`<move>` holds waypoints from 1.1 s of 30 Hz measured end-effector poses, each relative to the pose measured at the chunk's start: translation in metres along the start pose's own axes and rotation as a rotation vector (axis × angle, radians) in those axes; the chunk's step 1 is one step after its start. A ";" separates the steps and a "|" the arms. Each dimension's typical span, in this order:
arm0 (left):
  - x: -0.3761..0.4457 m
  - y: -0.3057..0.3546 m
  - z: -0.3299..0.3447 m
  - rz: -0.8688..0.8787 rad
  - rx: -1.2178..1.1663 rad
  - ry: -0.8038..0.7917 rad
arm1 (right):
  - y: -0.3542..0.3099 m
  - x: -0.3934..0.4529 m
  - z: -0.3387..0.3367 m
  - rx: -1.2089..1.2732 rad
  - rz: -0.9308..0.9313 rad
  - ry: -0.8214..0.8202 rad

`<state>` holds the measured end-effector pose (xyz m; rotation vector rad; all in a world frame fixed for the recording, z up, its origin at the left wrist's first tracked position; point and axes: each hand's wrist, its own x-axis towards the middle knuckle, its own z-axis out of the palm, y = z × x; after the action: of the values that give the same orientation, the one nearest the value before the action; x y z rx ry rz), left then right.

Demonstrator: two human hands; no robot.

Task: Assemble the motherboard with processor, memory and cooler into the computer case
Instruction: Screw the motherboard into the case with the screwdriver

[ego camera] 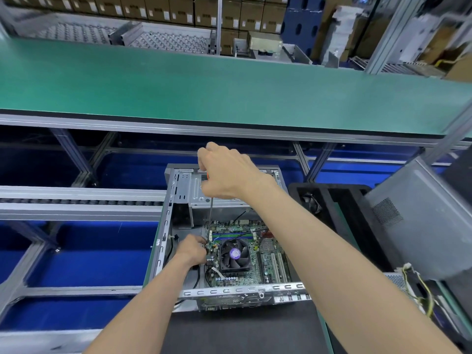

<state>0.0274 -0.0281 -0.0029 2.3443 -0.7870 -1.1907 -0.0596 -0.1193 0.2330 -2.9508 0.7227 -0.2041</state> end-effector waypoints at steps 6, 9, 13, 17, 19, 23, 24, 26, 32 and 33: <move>-0.001 0.001 0.000 -0.002 0.010 -0.001 | -0.003 0.000 0.004 -0.085 0.028 0.061; 0.000 0.000 0.000 0.010 0.007 0.010 | -0.003 0.003 0.007 -0.234 0.050 0.140; 0.000 -0.001 0.000 0.021 0.024 0.005 | 0.004 0.001 -0.001 0.066 -0.009 -0.056; 0.000 0.000 0.000 0.025 0.047 0.004 | 0.002 0.000 -0.003 0.083 0.007 -0.054; -0.001 0.001 0.000 0.021 0.052 0.009 | -0.001 0.002 0.002 -0.110 0.029 0.042; -0.002 0.001 0.000 0.011 0.040 0.011 | -0.004 0.003 0.005 -0.204 0.021 0.079; -0.002 0.001 0.000 0.012 0.036 0.015 | -0.003 0.002 0.003 -0.132 0.005 0.040; -0.003 0.001 0.000 0.013 0.034 0.022 | -0.001 0.002 -0.001 0.029 -0.015 -0.030; -0.002 0.000 0.000 0.016 0.032 0.041 | 0.000 0.003 0.006 -0.236 0.065 0.113; -0.002 0.001 0.000 0.018 0.031 0.042 | 0.001 0.003 0.006 -0.255 0.071 0.124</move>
<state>0.0259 -0.0273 -0.0012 2.3741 -0.8166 -1.1253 -0.0569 -0.1210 0.2270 -3.1669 0.9335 -0.3134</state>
